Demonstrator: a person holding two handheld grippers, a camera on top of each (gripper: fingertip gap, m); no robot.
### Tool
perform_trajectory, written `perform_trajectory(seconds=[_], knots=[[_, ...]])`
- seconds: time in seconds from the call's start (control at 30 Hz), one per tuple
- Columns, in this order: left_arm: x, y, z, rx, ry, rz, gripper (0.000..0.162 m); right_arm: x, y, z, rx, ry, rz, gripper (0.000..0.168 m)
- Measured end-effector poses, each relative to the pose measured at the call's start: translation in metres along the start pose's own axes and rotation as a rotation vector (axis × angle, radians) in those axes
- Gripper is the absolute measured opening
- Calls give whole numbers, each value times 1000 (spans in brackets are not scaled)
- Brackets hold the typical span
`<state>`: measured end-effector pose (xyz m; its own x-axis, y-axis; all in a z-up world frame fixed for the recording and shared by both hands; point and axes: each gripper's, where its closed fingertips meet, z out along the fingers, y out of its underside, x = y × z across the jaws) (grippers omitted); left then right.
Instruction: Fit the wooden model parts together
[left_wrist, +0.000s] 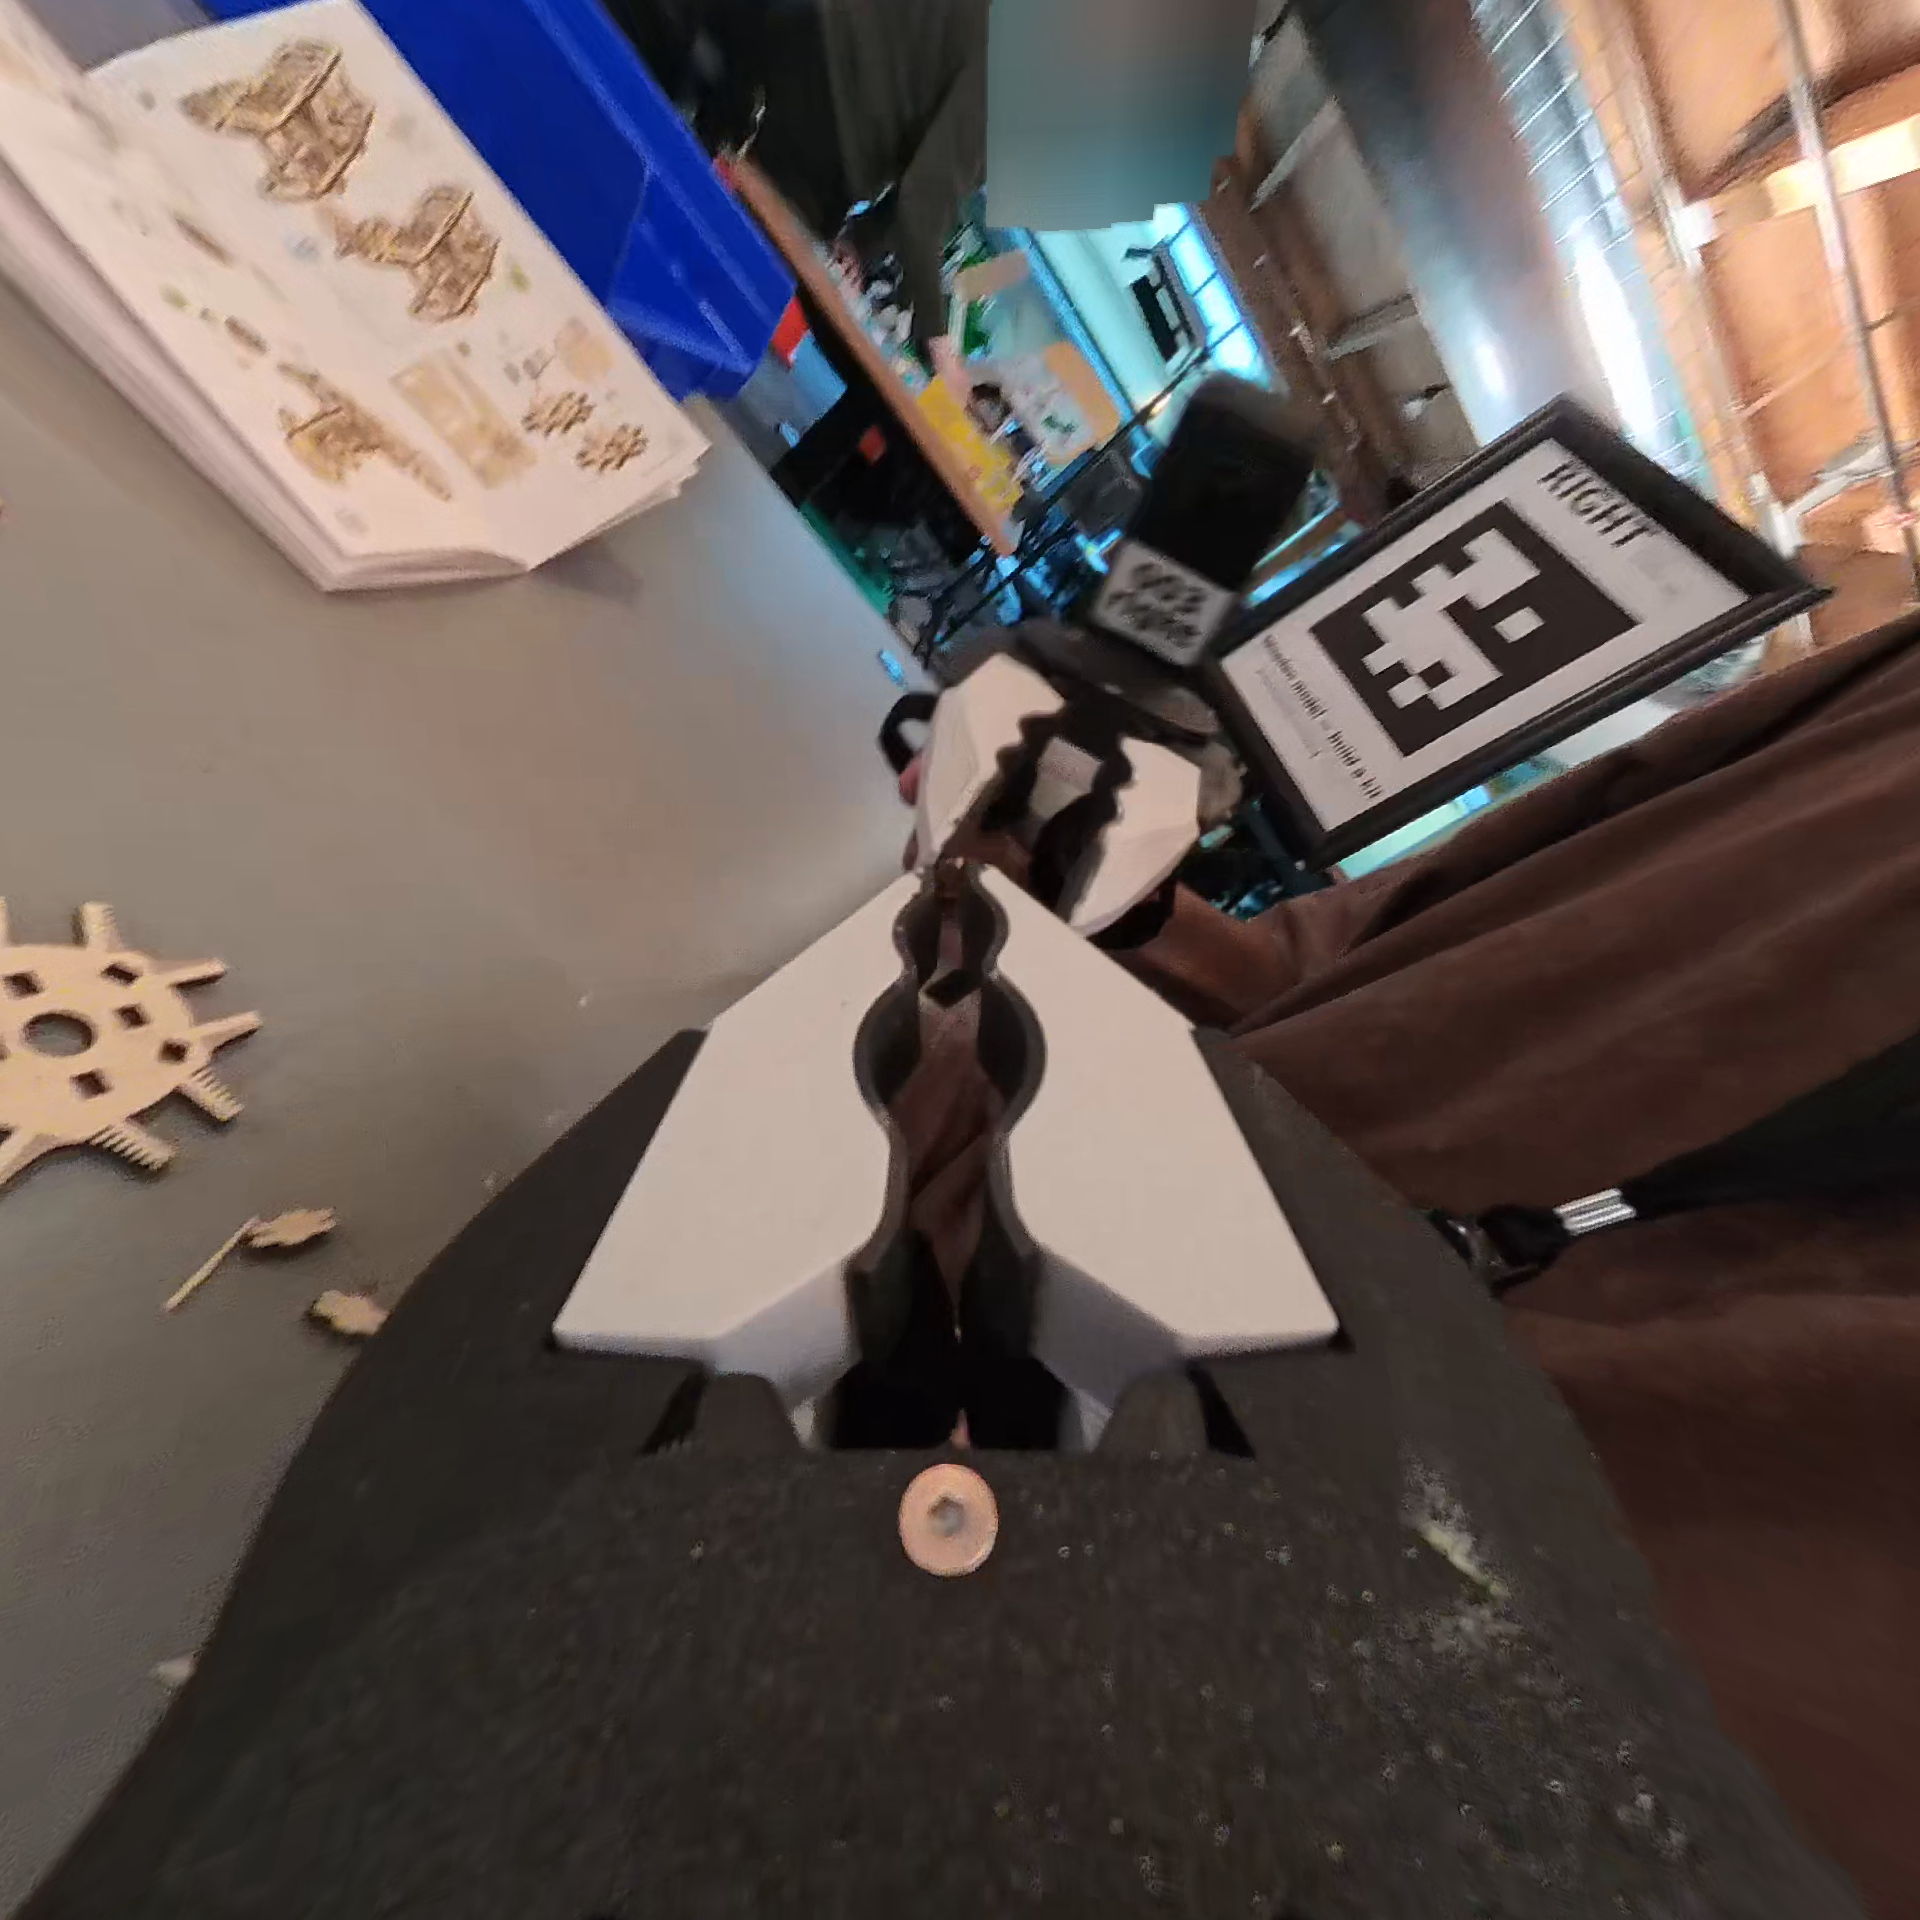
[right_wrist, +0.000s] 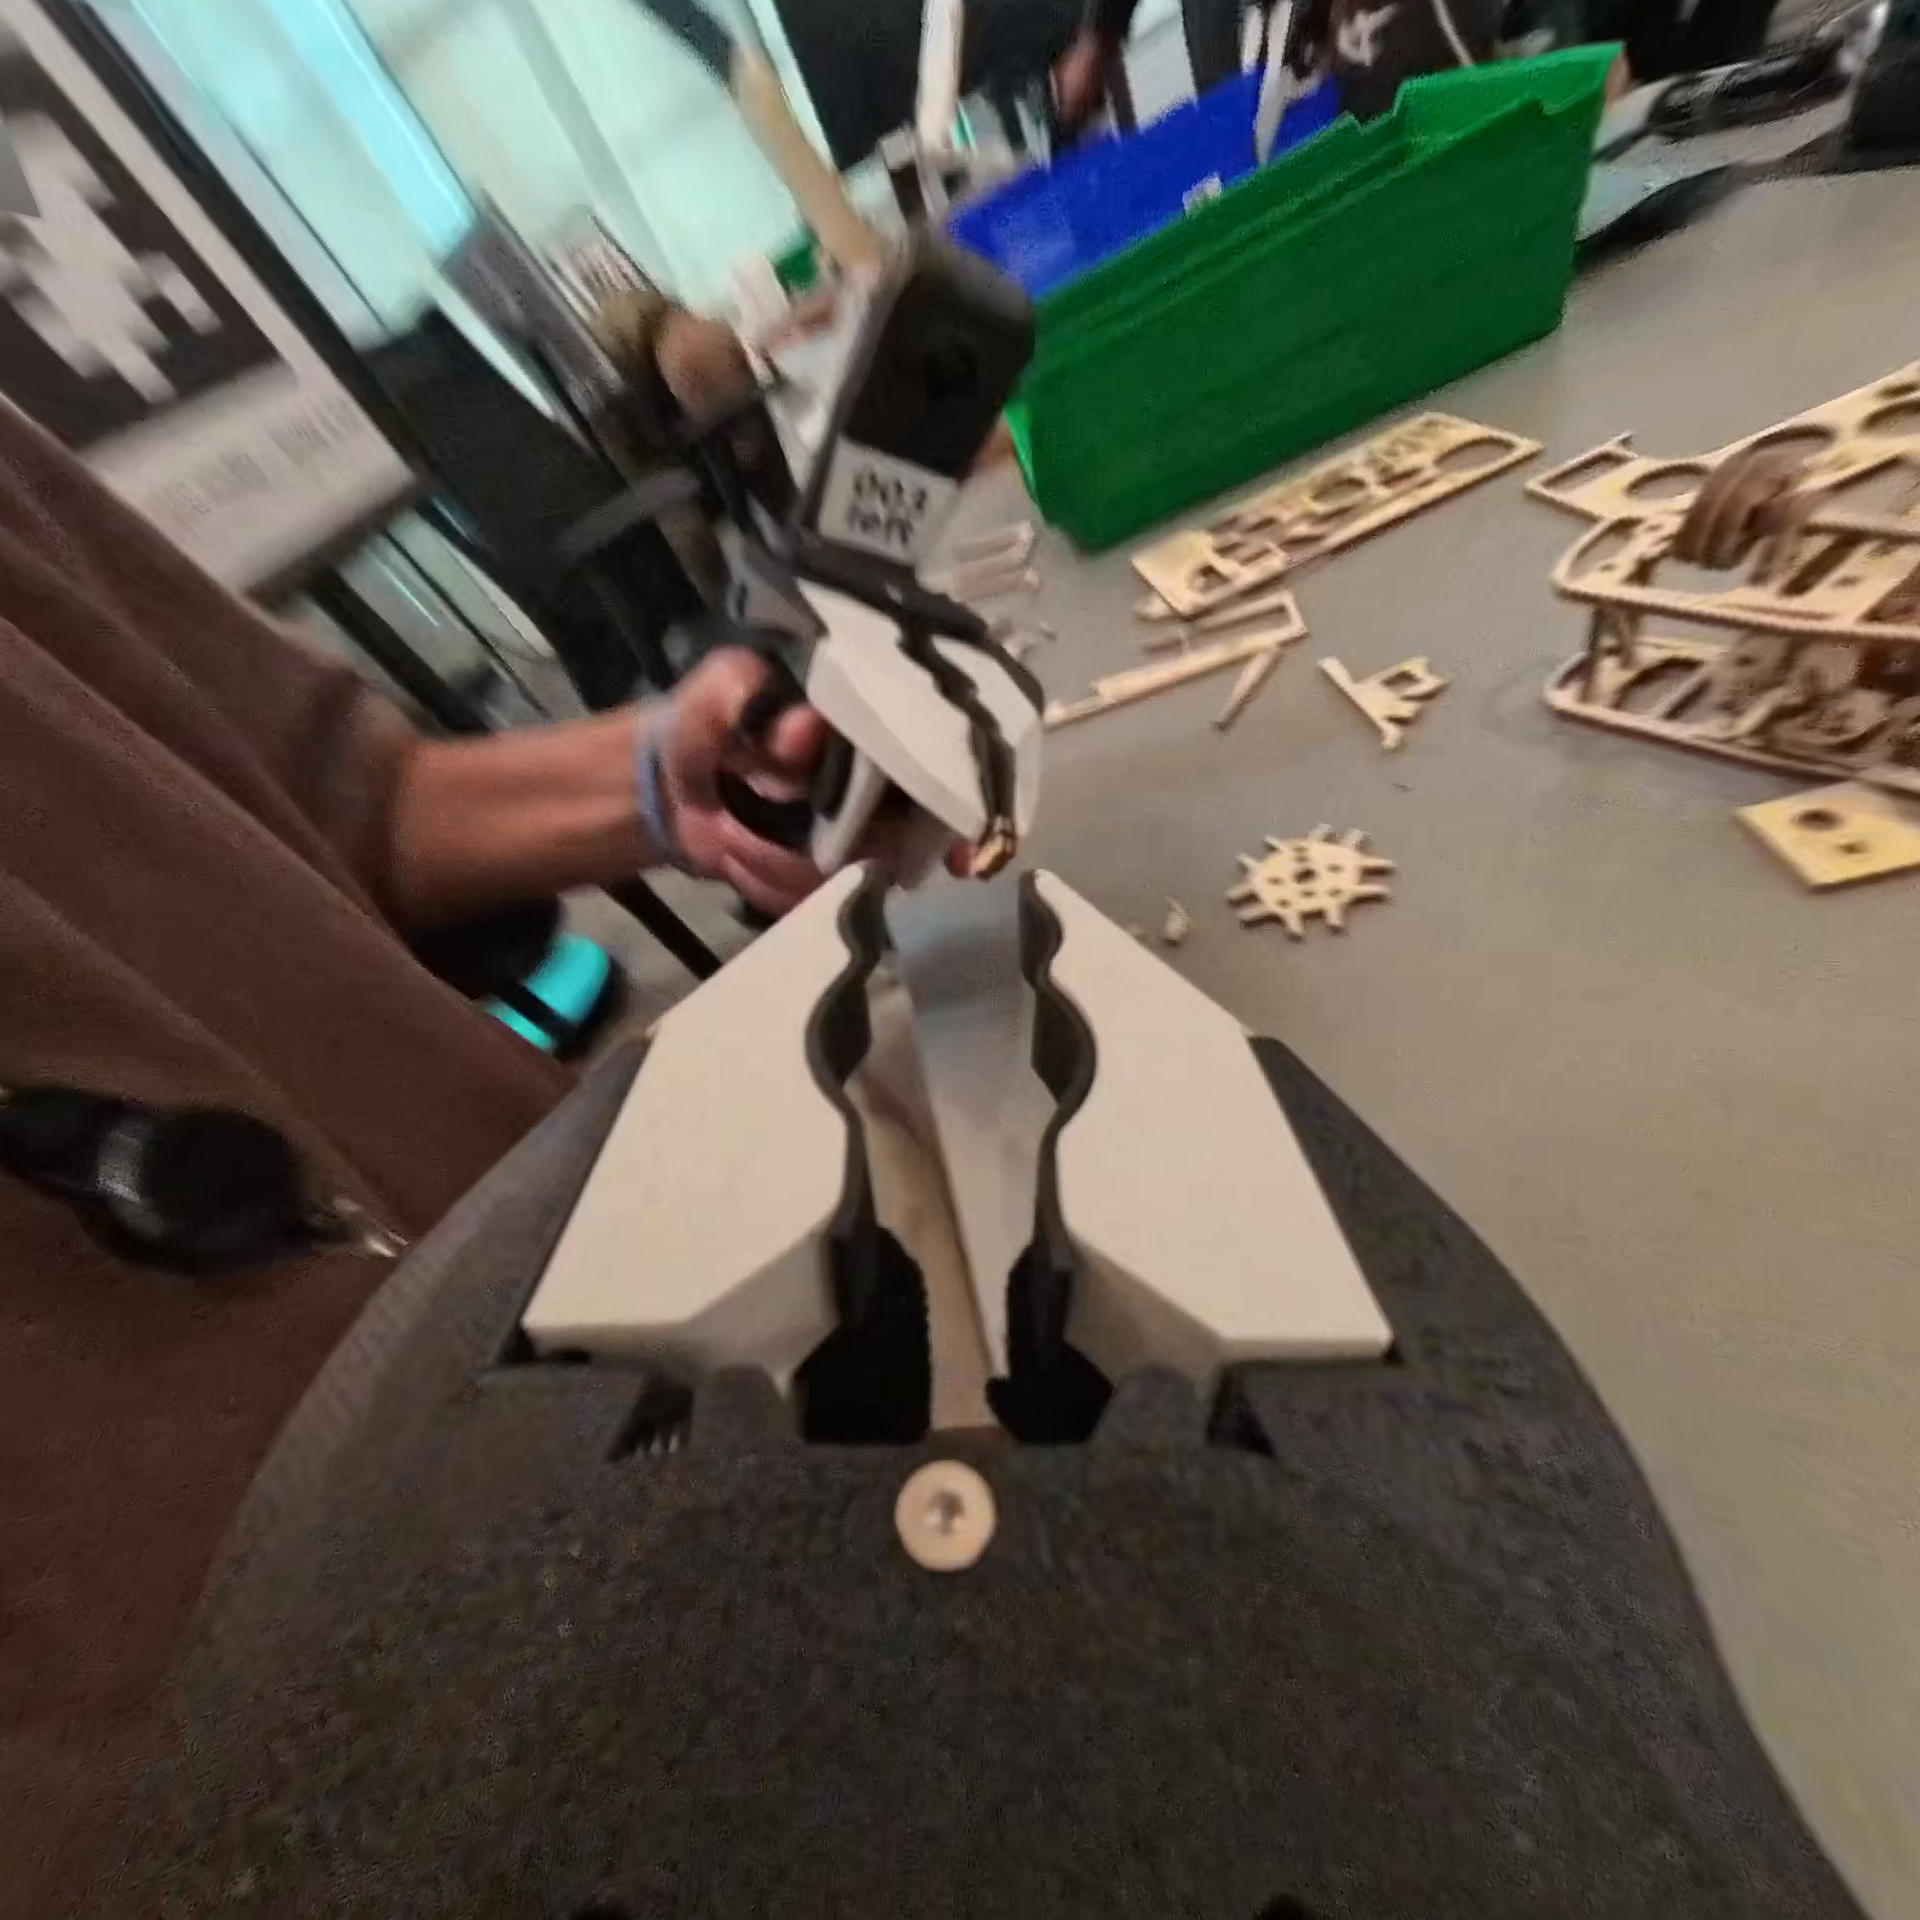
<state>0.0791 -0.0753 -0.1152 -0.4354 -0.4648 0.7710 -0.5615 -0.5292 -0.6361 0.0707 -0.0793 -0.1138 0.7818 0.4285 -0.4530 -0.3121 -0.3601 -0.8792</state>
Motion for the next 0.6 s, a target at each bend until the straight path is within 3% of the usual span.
perform_trajectory(seconds=[0.1, 0.23, 0.37, 0.6], knots=[[12, -9, 2, 61, 57, -4, 0, -4, -12, 3, 107, -75, 154, 20], [16, -13, 2, 81, 78, -1, 0, -2, -16, 2, 135, -58, 152, 5], [17, -13, 3, 83, 84, -3, 0, -1, -16, 1, 122, -45, 133, 3], [5, -10, 7, 64, -116, 150, 1, 10, -9, -1, -12, 152, -87, 2]])
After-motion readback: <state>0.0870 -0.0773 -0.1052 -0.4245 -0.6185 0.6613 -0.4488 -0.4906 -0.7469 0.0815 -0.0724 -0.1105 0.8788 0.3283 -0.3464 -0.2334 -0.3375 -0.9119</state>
